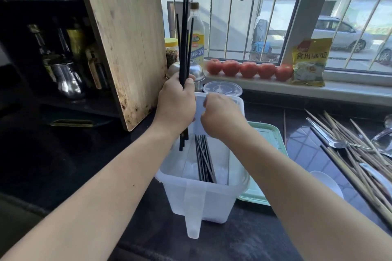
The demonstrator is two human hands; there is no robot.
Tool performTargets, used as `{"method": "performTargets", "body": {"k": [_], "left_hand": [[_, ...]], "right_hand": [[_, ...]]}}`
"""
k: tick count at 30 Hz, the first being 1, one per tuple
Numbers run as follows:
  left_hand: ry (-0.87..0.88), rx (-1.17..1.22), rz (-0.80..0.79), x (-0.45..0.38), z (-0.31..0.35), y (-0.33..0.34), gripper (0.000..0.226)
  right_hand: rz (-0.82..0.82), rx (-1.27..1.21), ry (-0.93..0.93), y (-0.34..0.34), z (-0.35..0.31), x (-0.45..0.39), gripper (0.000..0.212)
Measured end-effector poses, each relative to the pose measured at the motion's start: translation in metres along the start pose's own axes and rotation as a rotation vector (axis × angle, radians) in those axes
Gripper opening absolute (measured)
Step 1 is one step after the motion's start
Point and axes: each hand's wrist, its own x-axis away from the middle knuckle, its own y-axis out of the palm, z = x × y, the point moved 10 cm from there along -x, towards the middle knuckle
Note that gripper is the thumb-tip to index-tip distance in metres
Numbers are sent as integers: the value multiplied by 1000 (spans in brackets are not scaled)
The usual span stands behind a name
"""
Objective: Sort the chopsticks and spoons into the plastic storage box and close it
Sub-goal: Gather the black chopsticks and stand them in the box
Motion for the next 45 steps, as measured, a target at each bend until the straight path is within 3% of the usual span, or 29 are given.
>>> {"method": "performTargets", "body": {"k": [1, 4, 9, 12, 14, 16, 19, 23, 27, 31, 33, 35, 37, 45], "left_hand": [[-26, 27, -16, 1, -1, 1, 21], [-66, 82, -127, 6, 0, 13, 22], [-33, 42, -317, 17, 7, 33, 23], [-48, 44, -266, 15, 6, 30, 23], [-48, 35, -165, 9, 2, 19, 24], [-47, 72, -76, 5, 0, 8, 26], [2, 68, 20, 1, 0, -3, 26], [70, 19, 12, 1, 5, 0, 26], [97, 10, 3, 3, 10, 0, 24], [69, 13, -57, 4, 7, 7, 26], [37, 40, -66, 3, 5, 9, 26], [3, 73, -77, 4, 3, 10, 27], [-15, 113, -105, 4, 2, 12, 30], [23, 170, -183, 10, 15, 17, 24]], "right_hand": [[101, -90, -5, -13, 1, 0, 19], [330, -478, -25, -42, 6, 7, 20], [282, -831, -102, -39, 3, 1, 29], [389, -904, -67, -50, 21, 3, 26], [481, -850, 6, -56, 35, 4, 27], [462, -724, 63, -50, 37, 1, 26], [168, -298, 29, -15, 16, -10, 23], [-195, 184, -9, 27, 1, 0, 23], [-318, 209, 36, 33, 3, 10, 22], [-228, 226, 21, 20, 0, 7, 13], [-19, 54, -24, -3, -6, 4, 8], [224, -375, -70, -33, -9, 10, 34], [377, -652, -118, -52, -5, 17, 32], [251, -881, -203, -51, -3, 8, 18]]}}
